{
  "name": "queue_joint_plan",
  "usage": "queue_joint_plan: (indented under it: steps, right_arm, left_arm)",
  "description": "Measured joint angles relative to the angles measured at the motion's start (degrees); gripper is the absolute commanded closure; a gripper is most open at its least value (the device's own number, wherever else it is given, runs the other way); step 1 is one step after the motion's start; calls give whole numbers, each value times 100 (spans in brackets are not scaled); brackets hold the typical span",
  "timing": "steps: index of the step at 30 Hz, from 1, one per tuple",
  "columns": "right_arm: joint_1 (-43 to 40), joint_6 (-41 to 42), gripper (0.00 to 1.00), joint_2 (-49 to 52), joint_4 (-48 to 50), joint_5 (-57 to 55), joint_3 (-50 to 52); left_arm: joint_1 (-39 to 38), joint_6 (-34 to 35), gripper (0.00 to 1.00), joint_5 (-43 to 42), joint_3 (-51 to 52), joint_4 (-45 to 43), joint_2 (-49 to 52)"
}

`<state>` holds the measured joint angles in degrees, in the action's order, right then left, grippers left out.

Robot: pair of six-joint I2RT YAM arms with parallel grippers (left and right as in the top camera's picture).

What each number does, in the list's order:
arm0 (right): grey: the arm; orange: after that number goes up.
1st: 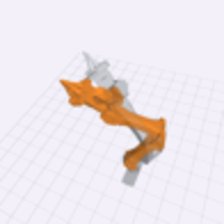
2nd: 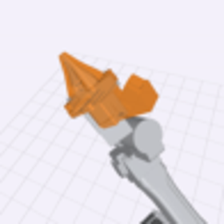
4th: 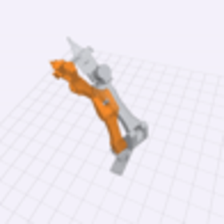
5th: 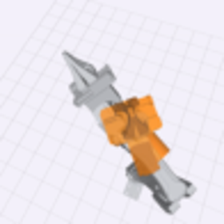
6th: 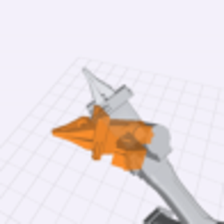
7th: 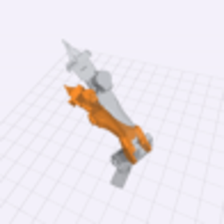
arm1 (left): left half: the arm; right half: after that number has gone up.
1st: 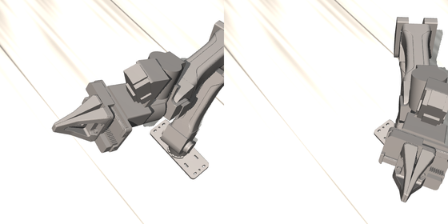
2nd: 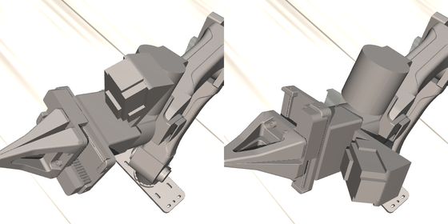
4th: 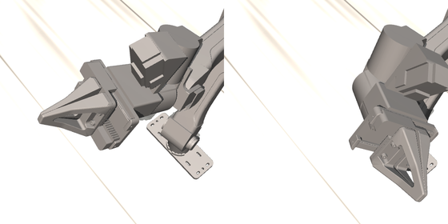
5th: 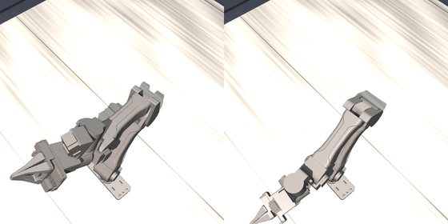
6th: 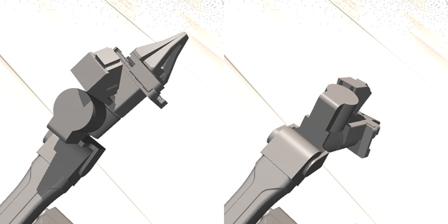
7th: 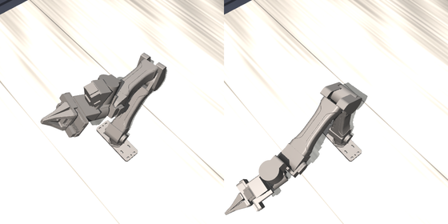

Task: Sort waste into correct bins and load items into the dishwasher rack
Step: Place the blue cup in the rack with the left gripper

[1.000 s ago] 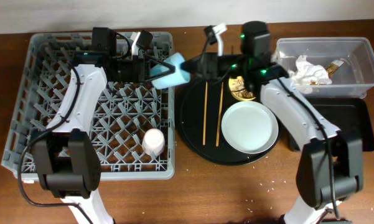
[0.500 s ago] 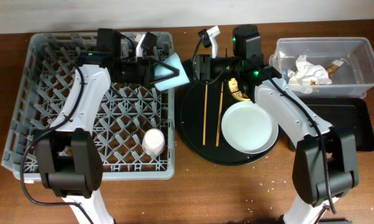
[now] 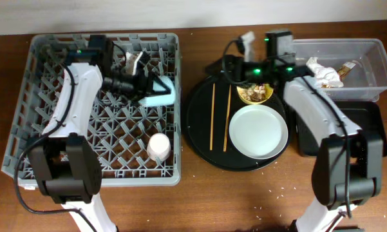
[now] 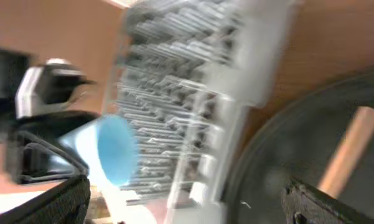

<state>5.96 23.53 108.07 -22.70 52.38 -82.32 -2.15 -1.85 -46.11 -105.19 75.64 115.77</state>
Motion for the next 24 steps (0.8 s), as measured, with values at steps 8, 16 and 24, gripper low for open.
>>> queue_joint_plan:
  steps: [8,16,24]
  right_arm:
    - [-278,-846,2,-114,-1989,-1873,-44]
    - [-341,-1095,2,-175,-2369,-2850,-61]
    - [-341,-1189,1,-175,-2430,-2953,-61]
  left_arm:
    - [-752,444,44,3318,-1233,1051,-9]
    - [-1373,520,45,4124,-1237,780,680]
    - [-1512,623,4,4430,-1235,857,1392]
